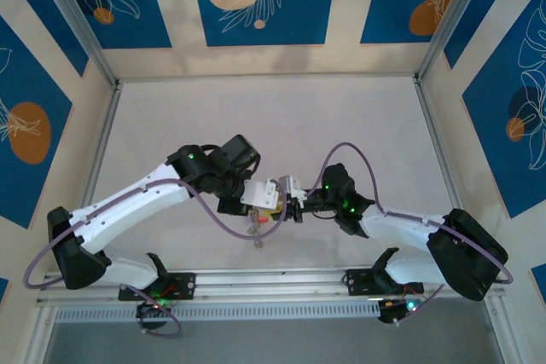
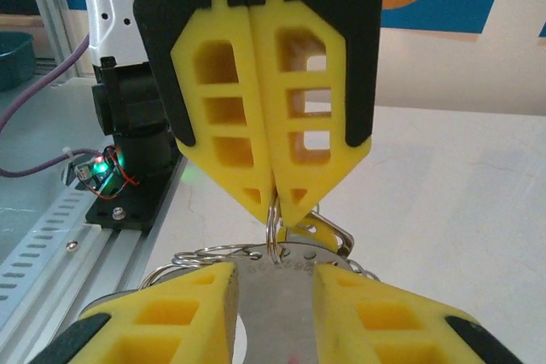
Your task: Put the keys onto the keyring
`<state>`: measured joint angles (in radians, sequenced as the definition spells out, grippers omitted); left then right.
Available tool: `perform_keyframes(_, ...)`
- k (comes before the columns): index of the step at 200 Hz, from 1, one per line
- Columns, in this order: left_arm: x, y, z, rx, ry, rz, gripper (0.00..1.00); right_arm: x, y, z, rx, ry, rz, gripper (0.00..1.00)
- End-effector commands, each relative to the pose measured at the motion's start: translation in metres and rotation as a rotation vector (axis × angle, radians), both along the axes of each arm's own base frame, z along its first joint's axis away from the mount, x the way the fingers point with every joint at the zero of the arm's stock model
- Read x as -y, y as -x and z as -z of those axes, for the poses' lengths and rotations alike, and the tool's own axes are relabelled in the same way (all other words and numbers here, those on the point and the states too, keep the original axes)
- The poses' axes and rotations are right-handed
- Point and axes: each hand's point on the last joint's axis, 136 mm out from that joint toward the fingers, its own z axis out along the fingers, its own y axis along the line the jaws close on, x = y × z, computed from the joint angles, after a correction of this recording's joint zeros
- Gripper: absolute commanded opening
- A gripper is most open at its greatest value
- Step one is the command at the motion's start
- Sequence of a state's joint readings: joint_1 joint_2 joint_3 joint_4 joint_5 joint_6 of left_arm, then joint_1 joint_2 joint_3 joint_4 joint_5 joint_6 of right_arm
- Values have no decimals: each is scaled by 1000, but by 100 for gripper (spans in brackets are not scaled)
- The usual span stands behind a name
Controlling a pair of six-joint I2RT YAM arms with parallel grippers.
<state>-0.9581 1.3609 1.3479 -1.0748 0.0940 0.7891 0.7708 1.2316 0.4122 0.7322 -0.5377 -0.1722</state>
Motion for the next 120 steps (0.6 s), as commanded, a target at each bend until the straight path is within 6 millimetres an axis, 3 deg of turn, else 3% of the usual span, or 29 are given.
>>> perform_keyframes(1,0,-1,-12,29,-5,13,0,-6,3,-9,-5,-26,-36,29)
perform_keyframes(57,7,1,-11,12,19,15,0,-15,3,-11,-10,-38,-53,26)
perform_keyframes(120,14,6,-19,6,89,30,0,-20,-2,-14,-11,-50,-39,14)
